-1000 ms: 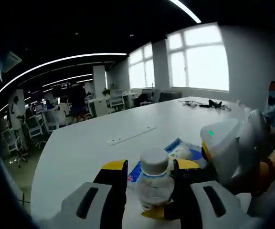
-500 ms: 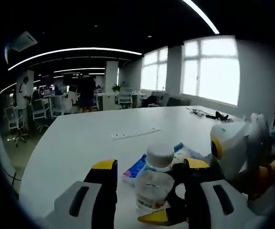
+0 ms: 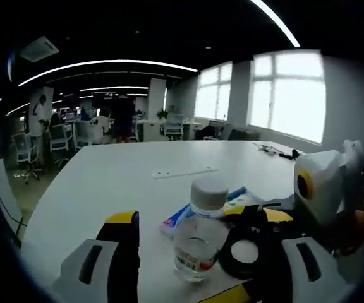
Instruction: Arrange the tabletop items into an orderly group along one side of the table until the central work area is clear of visible clutter.
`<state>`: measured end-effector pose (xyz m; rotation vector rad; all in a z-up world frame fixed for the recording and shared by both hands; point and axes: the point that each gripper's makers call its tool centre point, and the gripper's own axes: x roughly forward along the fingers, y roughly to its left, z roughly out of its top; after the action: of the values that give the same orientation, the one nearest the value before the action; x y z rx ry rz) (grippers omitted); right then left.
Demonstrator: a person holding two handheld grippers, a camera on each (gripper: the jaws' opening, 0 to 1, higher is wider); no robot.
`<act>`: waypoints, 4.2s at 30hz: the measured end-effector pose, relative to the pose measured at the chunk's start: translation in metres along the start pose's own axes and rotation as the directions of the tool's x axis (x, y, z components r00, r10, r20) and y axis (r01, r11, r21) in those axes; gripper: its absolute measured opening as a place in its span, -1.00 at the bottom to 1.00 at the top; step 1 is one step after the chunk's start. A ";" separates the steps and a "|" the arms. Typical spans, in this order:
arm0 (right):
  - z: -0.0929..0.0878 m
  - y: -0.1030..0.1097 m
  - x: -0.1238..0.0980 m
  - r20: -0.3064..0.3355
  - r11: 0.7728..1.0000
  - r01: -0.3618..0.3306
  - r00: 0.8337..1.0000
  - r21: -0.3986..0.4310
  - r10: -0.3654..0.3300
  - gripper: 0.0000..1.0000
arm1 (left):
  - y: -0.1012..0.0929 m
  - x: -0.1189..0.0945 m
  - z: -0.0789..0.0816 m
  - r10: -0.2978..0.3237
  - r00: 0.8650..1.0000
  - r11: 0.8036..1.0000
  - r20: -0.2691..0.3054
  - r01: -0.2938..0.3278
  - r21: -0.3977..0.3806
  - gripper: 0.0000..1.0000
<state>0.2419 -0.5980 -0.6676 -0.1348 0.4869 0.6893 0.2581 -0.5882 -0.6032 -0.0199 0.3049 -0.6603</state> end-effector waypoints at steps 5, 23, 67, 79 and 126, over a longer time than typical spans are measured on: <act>-0.003 -0.003 -0.006 0.006 1.000 -0.003 1.000 -0.002 0.003 0.92 | 0.003 0.001 -0.005 0.013 1.000 1.000 -0.013 -0.013 -0.002 0.61; -0.017 -0.020 -0.035 0.019 0.999 -0.001 1.000 0.045 0.000 1.00 | 0.002 0.006 -0.018 0.019 0.999 0.999 -0.039 -0.020 -0.024 0.68; -0.041 -0.048 -0.108 0.019 0.996 0.072 0.997 0.060 -0.073 0.96 | 0.000 0.025 -0.043 0.048 0.995 0.998 -0.090 -0.044 0.043 -0.14; -0.050 -0.051 -0.119 0.010 0.996 0.076 0.997 0.045 -0.076 0.94 | 0.001 0.026 -0.044 0.051 0.995 0.998 -0.081 -0.048 0.039 -0.15; -0.043 -0.052 -0.118 -0.001 0.996 0.074 0.997 0.047 -0.074 0.85 | 0.000 0.025 -0.026 -0.210 0.977 0.972 -0.042 0.213 0.097 -0.21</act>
<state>0.1802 -0.7179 -0.6511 -0.1078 0.4951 0.6048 0.2692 -0.6014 -0.6351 0.0551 0.3018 -0.8876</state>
